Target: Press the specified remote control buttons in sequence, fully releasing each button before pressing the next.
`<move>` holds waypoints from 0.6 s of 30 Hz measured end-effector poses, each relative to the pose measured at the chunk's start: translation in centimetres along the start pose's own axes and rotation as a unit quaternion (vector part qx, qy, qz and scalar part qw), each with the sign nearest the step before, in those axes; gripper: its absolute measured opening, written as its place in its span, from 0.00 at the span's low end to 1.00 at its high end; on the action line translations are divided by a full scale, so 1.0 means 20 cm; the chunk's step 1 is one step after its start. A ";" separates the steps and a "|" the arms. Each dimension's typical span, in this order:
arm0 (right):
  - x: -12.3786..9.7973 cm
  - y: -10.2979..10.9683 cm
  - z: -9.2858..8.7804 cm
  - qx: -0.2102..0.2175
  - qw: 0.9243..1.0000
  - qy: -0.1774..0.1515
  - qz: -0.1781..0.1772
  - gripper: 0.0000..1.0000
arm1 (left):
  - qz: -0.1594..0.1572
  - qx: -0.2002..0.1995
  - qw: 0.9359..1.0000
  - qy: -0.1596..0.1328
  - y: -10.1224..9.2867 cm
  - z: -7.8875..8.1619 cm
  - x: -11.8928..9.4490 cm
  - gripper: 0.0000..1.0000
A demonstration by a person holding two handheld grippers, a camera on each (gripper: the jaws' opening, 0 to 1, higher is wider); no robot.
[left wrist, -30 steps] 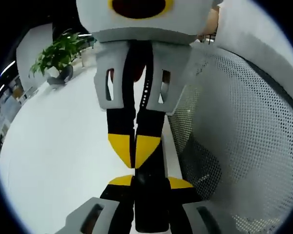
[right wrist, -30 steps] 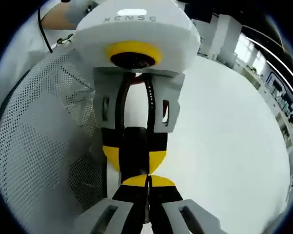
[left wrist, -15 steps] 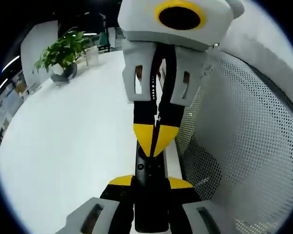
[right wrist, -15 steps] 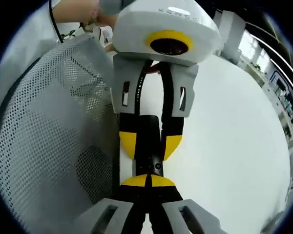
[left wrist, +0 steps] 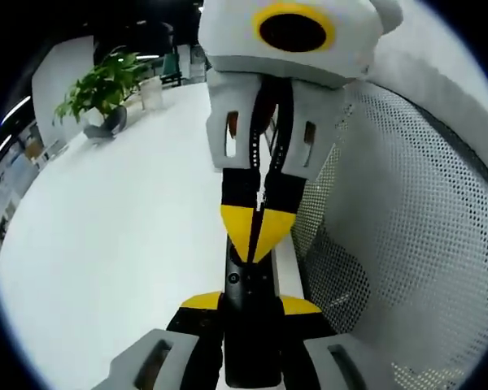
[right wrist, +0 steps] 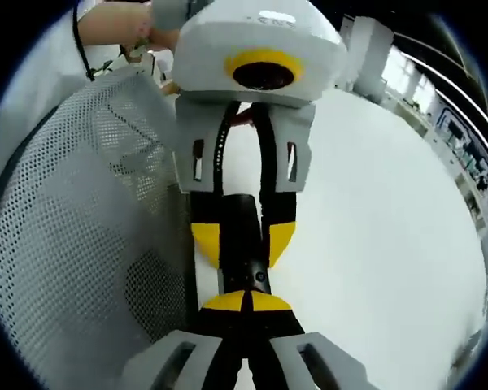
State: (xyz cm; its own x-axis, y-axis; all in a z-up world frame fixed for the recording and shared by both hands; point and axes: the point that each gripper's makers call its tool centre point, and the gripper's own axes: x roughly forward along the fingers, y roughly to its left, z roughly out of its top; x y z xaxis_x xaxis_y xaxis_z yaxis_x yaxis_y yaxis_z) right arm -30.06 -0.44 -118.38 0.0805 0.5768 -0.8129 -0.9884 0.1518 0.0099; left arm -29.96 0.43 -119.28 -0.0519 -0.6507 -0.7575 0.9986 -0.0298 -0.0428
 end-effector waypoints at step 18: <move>0.06 0.09 0.06 -0.069 0.998 0.011 0.010 0.00 | 0.010 -0.002 1.000 -0.007 0.00 -0.01 0.00 0.23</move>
State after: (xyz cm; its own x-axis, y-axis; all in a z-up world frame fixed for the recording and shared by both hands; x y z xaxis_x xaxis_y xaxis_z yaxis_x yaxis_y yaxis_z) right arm -31.49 1.54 -118.71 0.0589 0.5606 -0.8260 -0.9982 0.0275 -0.0525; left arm -29.89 0.53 -119.41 -0.0323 -0.6619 -0.7489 0.9994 -0.0147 -0.0301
